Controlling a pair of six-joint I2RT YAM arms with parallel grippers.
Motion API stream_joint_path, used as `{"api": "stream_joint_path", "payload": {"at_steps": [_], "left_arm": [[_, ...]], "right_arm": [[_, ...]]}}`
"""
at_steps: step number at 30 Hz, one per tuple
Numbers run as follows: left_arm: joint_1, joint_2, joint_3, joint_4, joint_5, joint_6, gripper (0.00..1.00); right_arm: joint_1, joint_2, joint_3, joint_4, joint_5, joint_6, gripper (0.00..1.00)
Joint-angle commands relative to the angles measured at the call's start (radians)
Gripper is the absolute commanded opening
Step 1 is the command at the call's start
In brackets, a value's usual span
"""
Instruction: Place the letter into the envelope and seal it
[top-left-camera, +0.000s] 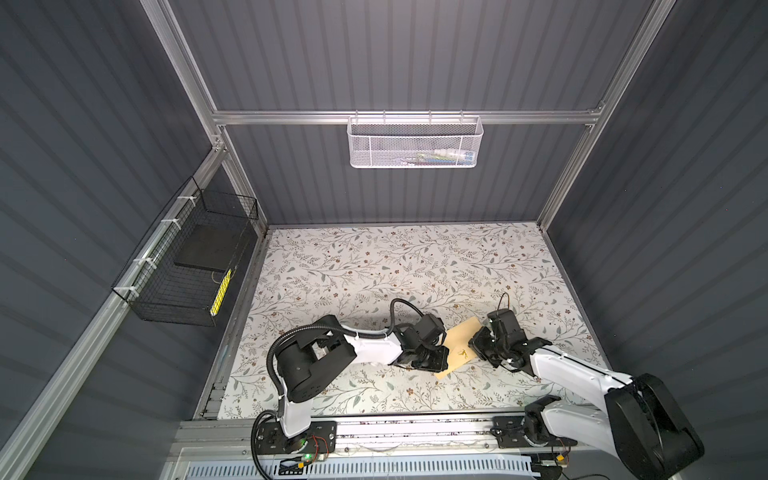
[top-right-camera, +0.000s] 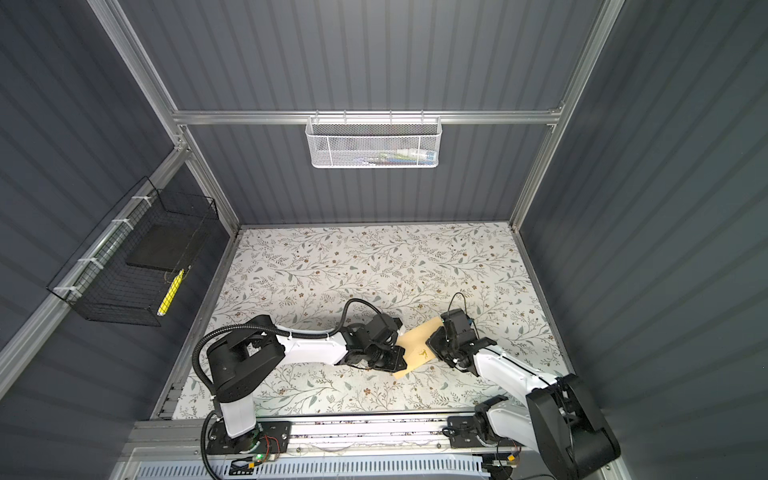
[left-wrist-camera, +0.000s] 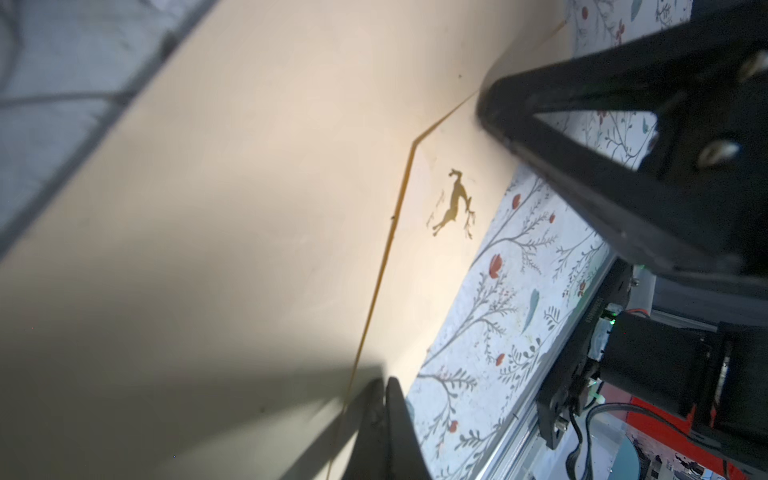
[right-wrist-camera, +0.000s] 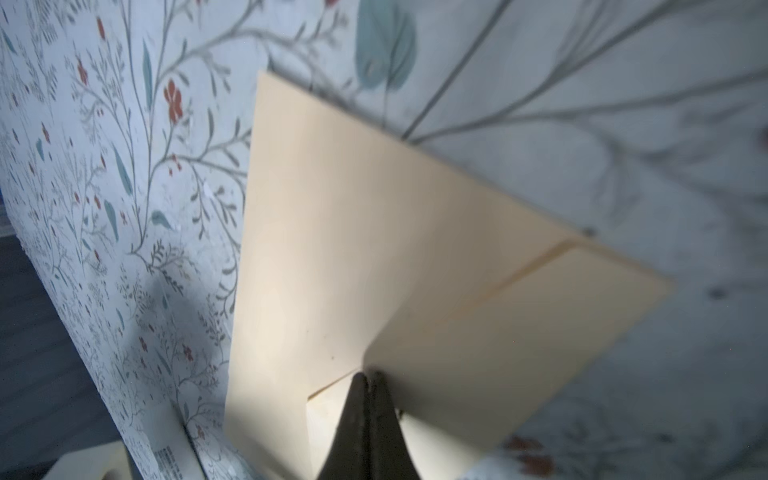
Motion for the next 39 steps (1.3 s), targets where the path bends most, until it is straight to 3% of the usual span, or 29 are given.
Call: {"api": "stream_joint_path", "payload": {"at_steps": [1,8,14,22,29,39], "left_arm": [[0.006,0.053,-0.071,-0.168,-0.078,-0.02,0.01],[0.009,0.042,-0.077,-0.157,-0.076,-0.026,0.0],[0.013,0.048,-0.072,-0.132,-0.058,-0.022,0.01],[0.013,0.081,-0.038,-0.135,-0.042,0.004,0.01],[0.019,0.088,-0.037,-0.134,-0.043,0.011,0.01],[0.027,0.077,-0.059,-0.116,-0.043,0.002,0.01]], "right_arm": [[-0.036,-0.016,-0.035,-0.121,0.071,-0.037,0.02],[-0.047,-0.022,0.055,-0.222,0.179,-0.035,0.05],[-0.056,0.04,0.087,-0.176,0.066,-0.066,0.03],[0.138,0.099,0.068,-0.043,0.043,0.067,0.01],[0.291,0.155,0.116,-0.04,0.064,0.151,0.01],[0.214,0.035,0.056,-0.111,0.105,0.105,0.0]]}}
